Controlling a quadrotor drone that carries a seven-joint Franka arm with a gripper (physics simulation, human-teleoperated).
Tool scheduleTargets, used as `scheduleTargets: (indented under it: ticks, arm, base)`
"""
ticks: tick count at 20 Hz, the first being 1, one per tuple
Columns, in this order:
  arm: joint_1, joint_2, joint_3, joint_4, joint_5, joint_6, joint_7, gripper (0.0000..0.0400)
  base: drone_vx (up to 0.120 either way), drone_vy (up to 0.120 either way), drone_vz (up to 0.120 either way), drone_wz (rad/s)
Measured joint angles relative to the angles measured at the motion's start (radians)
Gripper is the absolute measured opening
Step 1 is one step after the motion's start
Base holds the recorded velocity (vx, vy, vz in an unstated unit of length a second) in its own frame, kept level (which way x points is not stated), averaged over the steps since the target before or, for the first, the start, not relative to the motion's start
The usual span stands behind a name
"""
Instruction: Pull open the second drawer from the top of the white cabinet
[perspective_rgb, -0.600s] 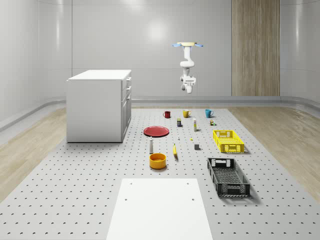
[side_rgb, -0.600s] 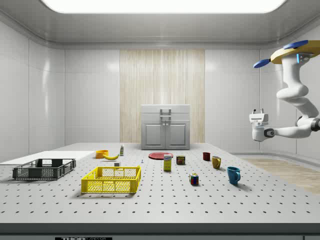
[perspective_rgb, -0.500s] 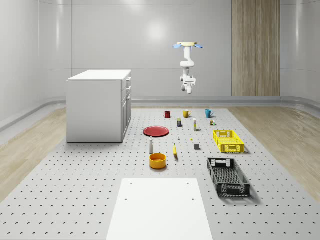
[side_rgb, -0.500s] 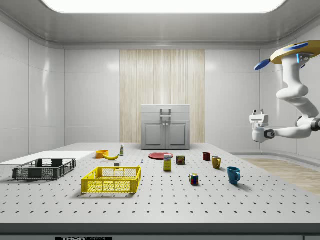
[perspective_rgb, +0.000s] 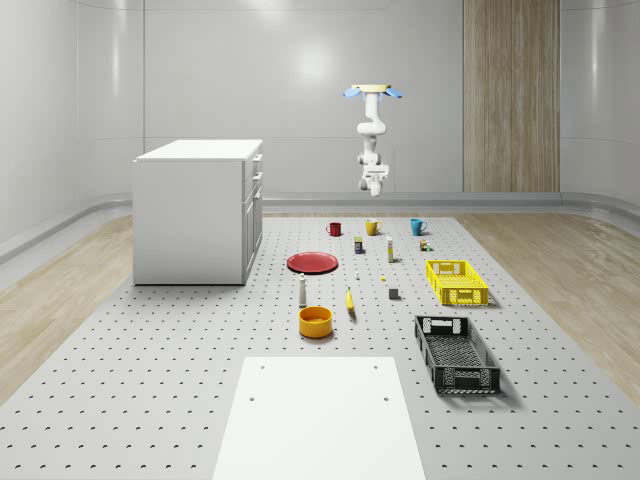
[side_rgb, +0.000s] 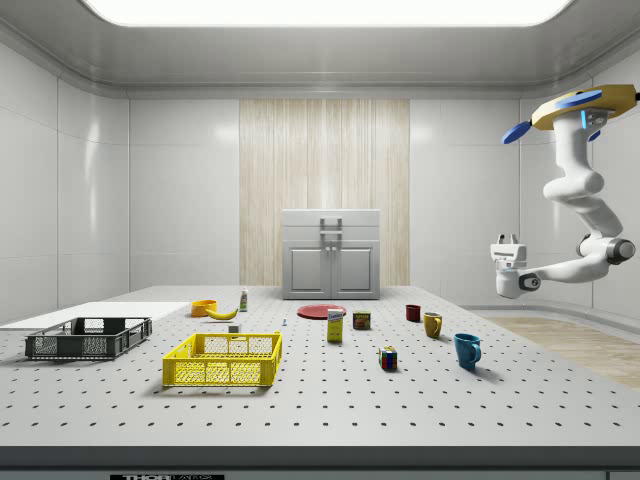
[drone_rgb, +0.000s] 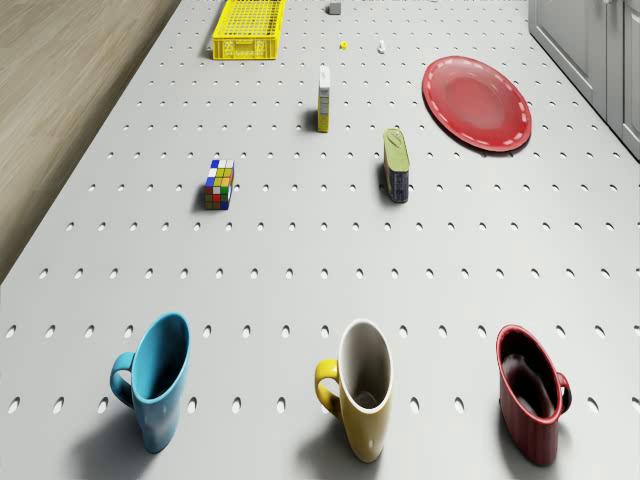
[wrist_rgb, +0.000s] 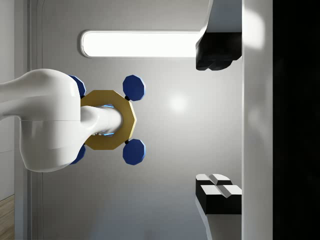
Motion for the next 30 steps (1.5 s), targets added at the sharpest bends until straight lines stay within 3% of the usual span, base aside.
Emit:
scheduleTargets:
  ticks: [6, 16, 30]
  arm:
    - [-0.001, 0.018, 0.001, 0.047, 0.0, -0.025, 0.0, 0.0301]
    - [-0.003, 0.02, 0.002, 0.06, 0.001, -0.028, -0.001, 0.03]
    - [-0.005, 0.013, 0.005, 0.054, -0.002, -0.018, -0.001, 0.03]
  base:
    - [0.12, -0.12, 0.067, 0.0]
    - [0.12, -0.12, 0.072, 0.0]
    - [0.12, -0.12, 0.0, 0.0]
